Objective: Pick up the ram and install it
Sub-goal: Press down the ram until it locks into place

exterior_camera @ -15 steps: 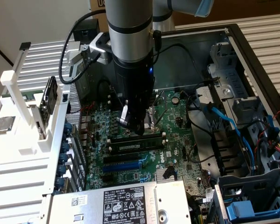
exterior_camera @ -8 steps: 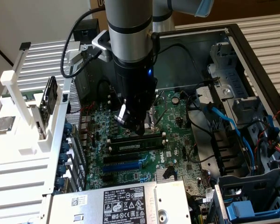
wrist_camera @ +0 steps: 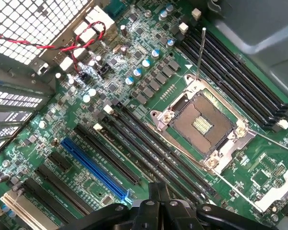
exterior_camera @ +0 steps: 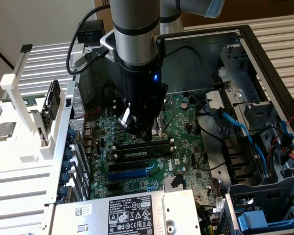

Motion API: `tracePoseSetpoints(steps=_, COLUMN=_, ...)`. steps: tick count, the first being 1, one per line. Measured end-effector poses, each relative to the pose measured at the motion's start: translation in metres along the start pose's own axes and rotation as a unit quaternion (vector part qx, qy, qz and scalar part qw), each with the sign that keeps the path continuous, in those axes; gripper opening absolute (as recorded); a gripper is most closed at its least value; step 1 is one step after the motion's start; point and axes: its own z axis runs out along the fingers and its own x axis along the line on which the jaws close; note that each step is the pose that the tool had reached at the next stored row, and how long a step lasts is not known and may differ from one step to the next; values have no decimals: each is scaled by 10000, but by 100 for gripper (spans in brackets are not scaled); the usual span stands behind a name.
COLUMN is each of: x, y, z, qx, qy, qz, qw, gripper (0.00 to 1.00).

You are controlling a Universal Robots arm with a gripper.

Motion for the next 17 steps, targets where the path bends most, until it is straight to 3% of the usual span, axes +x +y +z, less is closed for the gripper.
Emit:
tracePoseSetpoints(steps=4, x=0, y=0, z=1, qx=9, qy=1, qz=332, qw=9994, gripper=11)
tracePoseSetpoints(steps=9, x=0, y=0, z=2, qx=20, qy=1, qz=735, qw=9973, gripper=11)
tracePoseSetpoints(steps=14, x=0, y=0, z=3, qx=31, qy=2, qz=1139, qw=9935, gripper=11)
tracePoseSetpoints(steps=15, x=0, y=0, z=3, qx=36, qy=2, qz=1292, qw=9916, gripper=11)
tracePoseSetpoints(steps=17, x=0, y=0, z=3, qx=40, qy=3, qz=1453, qw=9894, gripper=11)
